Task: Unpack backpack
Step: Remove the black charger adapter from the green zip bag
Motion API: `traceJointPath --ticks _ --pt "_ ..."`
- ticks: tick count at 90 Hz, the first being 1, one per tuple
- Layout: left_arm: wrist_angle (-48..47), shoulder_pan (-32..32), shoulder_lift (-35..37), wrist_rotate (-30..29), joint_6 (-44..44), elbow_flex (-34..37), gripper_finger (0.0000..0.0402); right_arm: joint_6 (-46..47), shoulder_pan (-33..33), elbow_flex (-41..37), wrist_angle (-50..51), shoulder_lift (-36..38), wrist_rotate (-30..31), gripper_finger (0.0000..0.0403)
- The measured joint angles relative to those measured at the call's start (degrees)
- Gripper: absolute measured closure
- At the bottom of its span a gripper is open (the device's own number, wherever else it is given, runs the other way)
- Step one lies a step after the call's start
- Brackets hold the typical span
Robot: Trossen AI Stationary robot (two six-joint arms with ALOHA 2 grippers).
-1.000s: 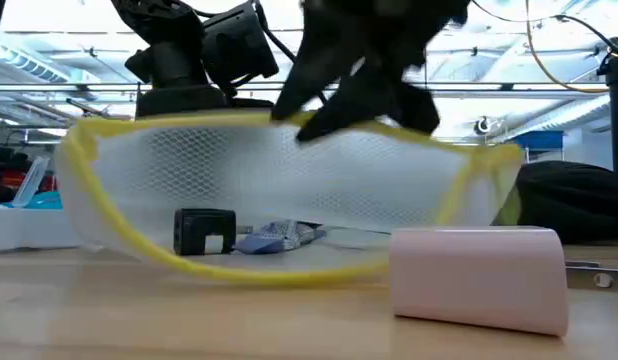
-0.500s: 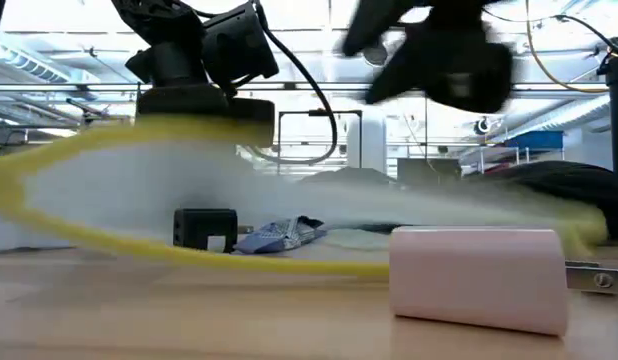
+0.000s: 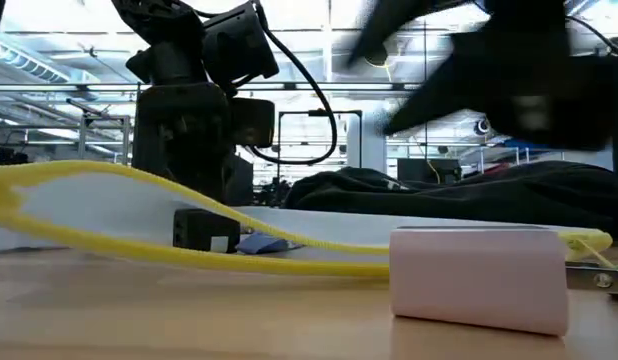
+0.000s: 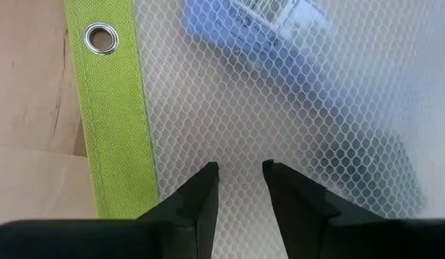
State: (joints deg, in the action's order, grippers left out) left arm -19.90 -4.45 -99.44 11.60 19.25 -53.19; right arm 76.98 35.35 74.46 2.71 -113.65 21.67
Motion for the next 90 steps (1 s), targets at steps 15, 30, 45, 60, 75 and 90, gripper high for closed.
traceJointPath --ticks 15,30,45,60,75,90 --pt "-0.1 0.0 0.0 0.3 0.0 0.0 0.0295 -3.1 -3.0 0.1 -8.1 -1.6 -0.6 0.0284" --pt "-0.2 0.0 0.0 0.4 0.0 0.0 0.0295 -1.0 -3.7 0.1 -8.9 -3.4 -2.3 0.0284" --pt "-0.2 0.0 0.0 0.4 -1.5 0.0 0.0295 0.1 -4.0 2.3 -9.0 -7.8 -8.2 0.0284" --pt "-0.1 0.0 0.0 0.4 -3.0 0.0 0.0295 -0.1 -4.4 5.1 -7.3 -11.2 -7.9 0.0284" --pt "-0.2 0.0 0.0 0.4 -3.6 0.0 0.0295 -2.1 -6.8 5.2 -7.1 -11.9 -2.1 0.0285" --pt "-0.2 0.0 0.0 0.4 -3.7 0.0 0.0295 -6.8 -9.0 5.3 -7.0 -10.3 -2.0 0.0285"
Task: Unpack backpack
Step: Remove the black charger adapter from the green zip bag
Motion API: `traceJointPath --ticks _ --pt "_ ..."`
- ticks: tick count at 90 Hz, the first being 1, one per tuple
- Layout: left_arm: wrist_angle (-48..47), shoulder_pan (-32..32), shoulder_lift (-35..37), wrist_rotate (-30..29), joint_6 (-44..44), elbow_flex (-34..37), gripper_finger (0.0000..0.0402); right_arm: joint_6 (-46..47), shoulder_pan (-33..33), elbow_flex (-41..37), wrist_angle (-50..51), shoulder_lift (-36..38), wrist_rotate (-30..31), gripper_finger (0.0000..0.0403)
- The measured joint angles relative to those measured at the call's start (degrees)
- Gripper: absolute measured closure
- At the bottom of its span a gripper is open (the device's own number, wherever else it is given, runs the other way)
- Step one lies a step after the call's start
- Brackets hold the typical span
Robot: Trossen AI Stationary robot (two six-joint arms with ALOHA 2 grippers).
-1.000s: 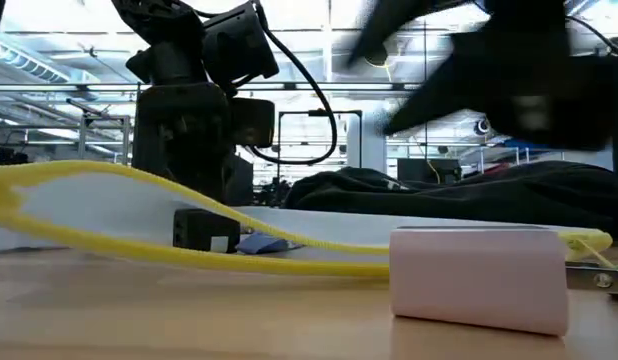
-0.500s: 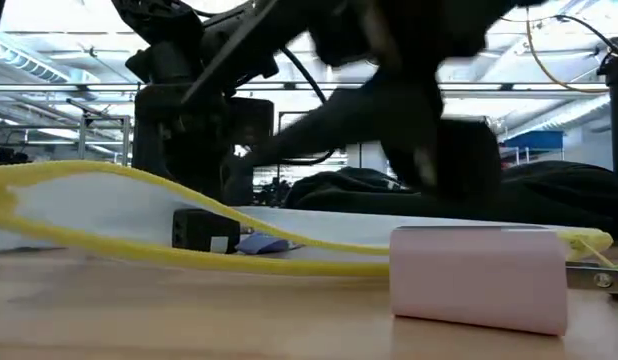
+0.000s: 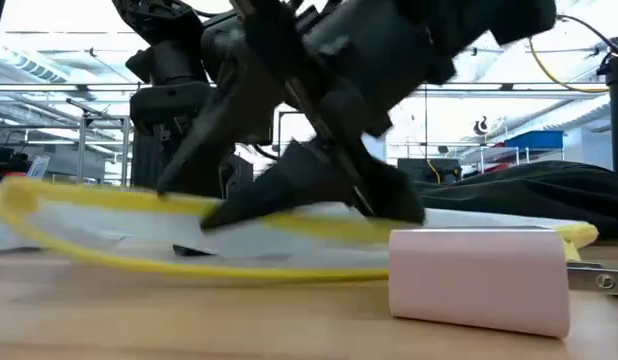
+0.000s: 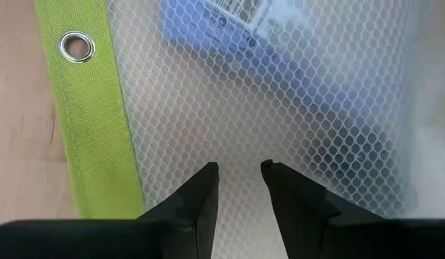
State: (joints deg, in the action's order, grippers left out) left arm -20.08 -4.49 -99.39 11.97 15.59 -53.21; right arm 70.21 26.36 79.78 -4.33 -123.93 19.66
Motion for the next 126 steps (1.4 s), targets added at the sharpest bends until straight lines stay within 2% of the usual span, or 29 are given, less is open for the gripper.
traceJointPath --ticks 13,25,38,46,60,69,79,90,104,118,126 --pt "0.0 0.0 0.0 0.0 0.0 0.0 0.0295 -3.3 -0.6 1.3 3.0 0.0 -2.1 0.0285" --pt "0.1 0.0 0.0 0.0 0.0 0.0 0.0295 -4.3 1.2 1.3 12.2 0.0 -3.3 0.0284" --pt "0.1 0.0 0.0 0.0 0.1 0.0 0.0295 -3.2 3.3 1.3 14.8 0.0 -7.1 0.0284" --pt "0.1 0.0 0.0 0.0 0.1 0.0 0.0295 -0.2 4.8 1.3 15.1 0.0 -6.6 0.0284" --pt "0.9 0.0 0.0 0.0 0.1 0.0 0.0295 7.5 5.5 1.4 20.0 -0.1 1.3 0.0292" --pt "2.2 0.0 0.0 0.0 0.1 0.0 0.0295 8.4 4.5 1.3 20.8 -0.5 9.8 0.0302" --pt "2.1 0.1 0.0 0.0 0.1 0.0 0.0295 7.0 4.0 1.2 17.0 -0.5 17.5 0.0313" --pt "2.1 0.0 0.0 0.0 0.0 0.0 0.0295 4.2 3.2 1.3 14.7 -0.4 19.3 0.032" --pt "2.0 0.0 0.0 0.2 -1.5 0.0 0.0295 -1.1 1.9 1.3 10.8 -0.4 25.0 0.0321" --pt "2.1 -0.1 0.0 4.6 -3.8 0.0 0.0295 -5.0 0.6 1.3 9.3 -0.3 22.8 0.0321" --pt "1.7 -0.4 0.0 5.2 -5.8 0.0 0.0295 -6.1 0.2 1.3 9.4 -0.3 21.8 0.0321"
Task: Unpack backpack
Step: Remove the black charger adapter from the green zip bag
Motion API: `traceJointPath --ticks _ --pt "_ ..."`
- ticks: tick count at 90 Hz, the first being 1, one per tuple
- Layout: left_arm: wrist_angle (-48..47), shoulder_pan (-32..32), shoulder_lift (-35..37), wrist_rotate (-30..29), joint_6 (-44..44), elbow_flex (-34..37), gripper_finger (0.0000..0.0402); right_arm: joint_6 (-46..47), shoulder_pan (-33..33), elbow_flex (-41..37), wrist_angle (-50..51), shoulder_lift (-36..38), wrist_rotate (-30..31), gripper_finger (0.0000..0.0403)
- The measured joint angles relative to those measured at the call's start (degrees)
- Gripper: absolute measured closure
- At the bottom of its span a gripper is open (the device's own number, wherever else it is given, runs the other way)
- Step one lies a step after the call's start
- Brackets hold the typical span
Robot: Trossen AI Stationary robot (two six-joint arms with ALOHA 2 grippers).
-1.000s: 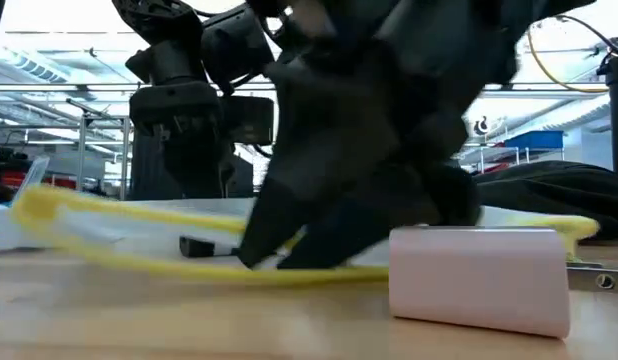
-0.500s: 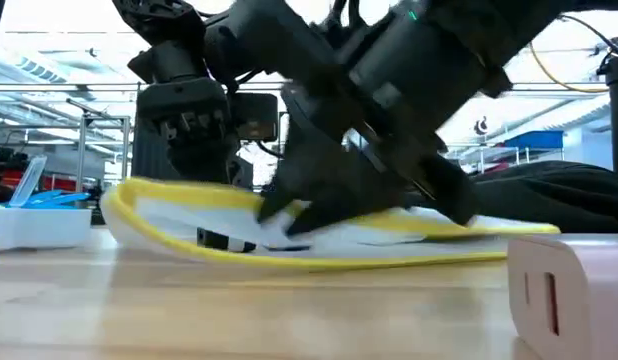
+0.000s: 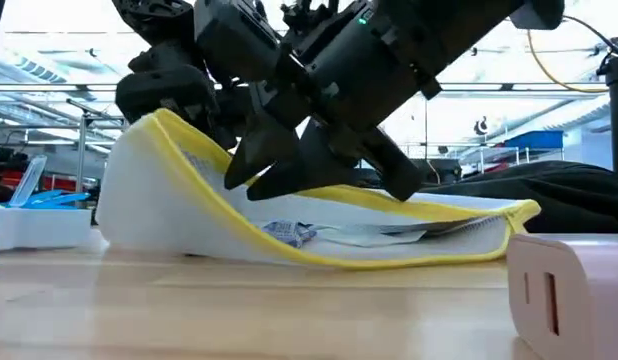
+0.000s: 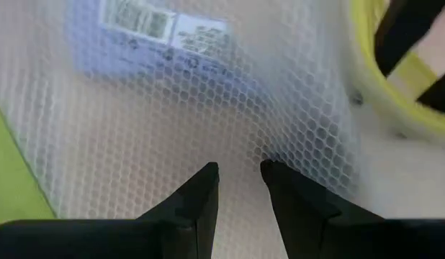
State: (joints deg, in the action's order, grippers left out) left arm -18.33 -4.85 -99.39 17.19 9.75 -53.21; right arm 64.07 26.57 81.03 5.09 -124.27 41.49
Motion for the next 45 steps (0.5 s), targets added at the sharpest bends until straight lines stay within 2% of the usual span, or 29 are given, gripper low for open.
traceJointPath --ticks 8,22,38,45 --pt "-1.0 -0.6 0.0 -0.3 -4.6 0.0 0.0295 -1.1 -0.2 0.0 0.0 0.0 -2.7 0.0321" --pt "-2.1 -1.9 -0.7 -3.1 -11.7 0.0 0.0295 -2.3 -0.4 0.0 -0.2 -0.2 -12.1 0.0321" --pt "-0.9 -2.3 -1.6 -3.2 -12.2 0.0 0.0295 -1.0 -0.5 0.0 -0.5 -0.2 -15.4 0.0321" --pt "-1.3 -2.3 -1.6 -3.3 -12.2 0.0 0.0295 0.0 -0.9 0.0 -0.7 -0.1 -22.5 0.0321"
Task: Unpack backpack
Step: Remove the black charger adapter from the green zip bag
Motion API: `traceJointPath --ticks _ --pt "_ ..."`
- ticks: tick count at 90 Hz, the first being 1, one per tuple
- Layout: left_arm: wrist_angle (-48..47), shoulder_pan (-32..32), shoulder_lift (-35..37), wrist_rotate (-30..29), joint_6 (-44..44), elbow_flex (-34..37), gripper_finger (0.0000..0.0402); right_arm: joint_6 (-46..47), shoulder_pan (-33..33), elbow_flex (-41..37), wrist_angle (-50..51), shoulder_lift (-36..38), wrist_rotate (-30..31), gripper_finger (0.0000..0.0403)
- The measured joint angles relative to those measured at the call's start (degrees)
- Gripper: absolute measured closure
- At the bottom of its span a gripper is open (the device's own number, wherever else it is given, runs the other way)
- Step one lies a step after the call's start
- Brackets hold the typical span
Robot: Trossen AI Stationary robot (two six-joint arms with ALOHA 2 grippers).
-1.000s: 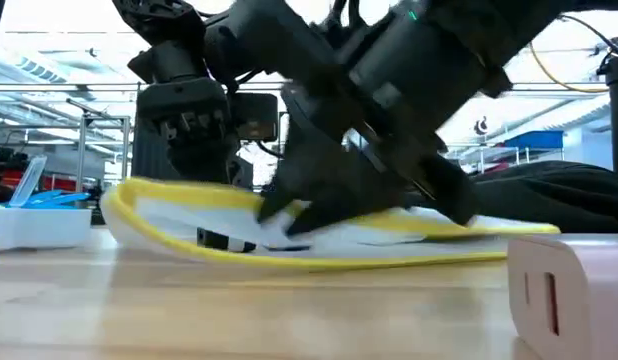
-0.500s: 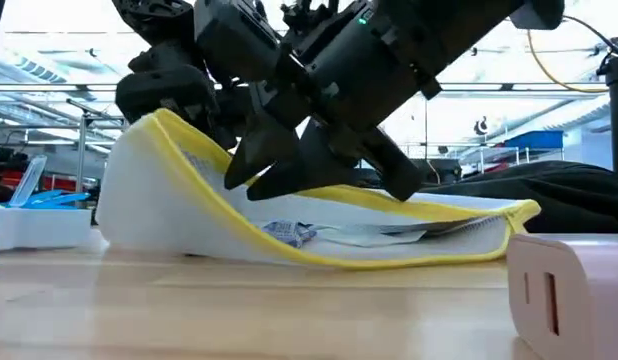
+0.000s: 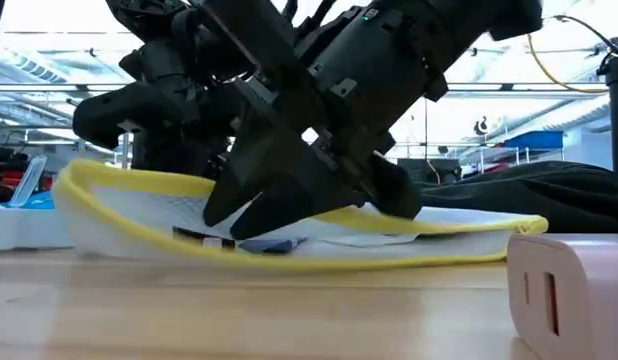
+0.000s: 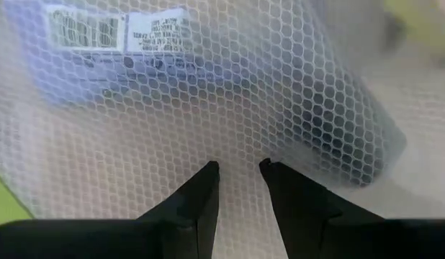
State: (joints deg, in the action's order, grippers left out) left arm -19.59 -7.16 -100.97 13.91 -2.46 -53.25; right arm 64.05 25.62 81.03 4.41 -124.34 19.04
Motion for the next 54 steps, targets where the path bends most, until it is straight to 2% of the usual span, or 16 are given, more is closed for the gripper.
traceJointPath --ticks 5,10,21,34,44,54 --pt "-0.1 0.0 0.0 0.0 0.0 0.0 0.0295 1.5 0.0 0.0 -0.2 0.1 -6.1 0.0321" --pt "0.0 0.0 0.0 0.0 0.0 0.0 0.0295 4.2 0.9 0.0 0.0 0.1 -6.7 0.0321" --pt "0.3 0.0 0.0 0.0 0.2 0.0 0.0295 7.4 2.0 0.0 0.7 -0.7 2.4 0.0321" --pt "0.4 -0.1 0.0 0.2 0.1 0.0 0.0295 6.7 -0.6 0.0 -0.3 -1.0 12.6 0.032" --pt "0.3 -0.1 0.0 0.5 0.1 0.0 0.0295 3.2 -1.7 0.0 -1.5 -1.0 13.1 0.031" --pt "-0.6 -0.1 0.0 0.8 0.0 0.0 0.0295 -2.8 -2.4 0.0 -8.0 -0.8 13.8 0.029"
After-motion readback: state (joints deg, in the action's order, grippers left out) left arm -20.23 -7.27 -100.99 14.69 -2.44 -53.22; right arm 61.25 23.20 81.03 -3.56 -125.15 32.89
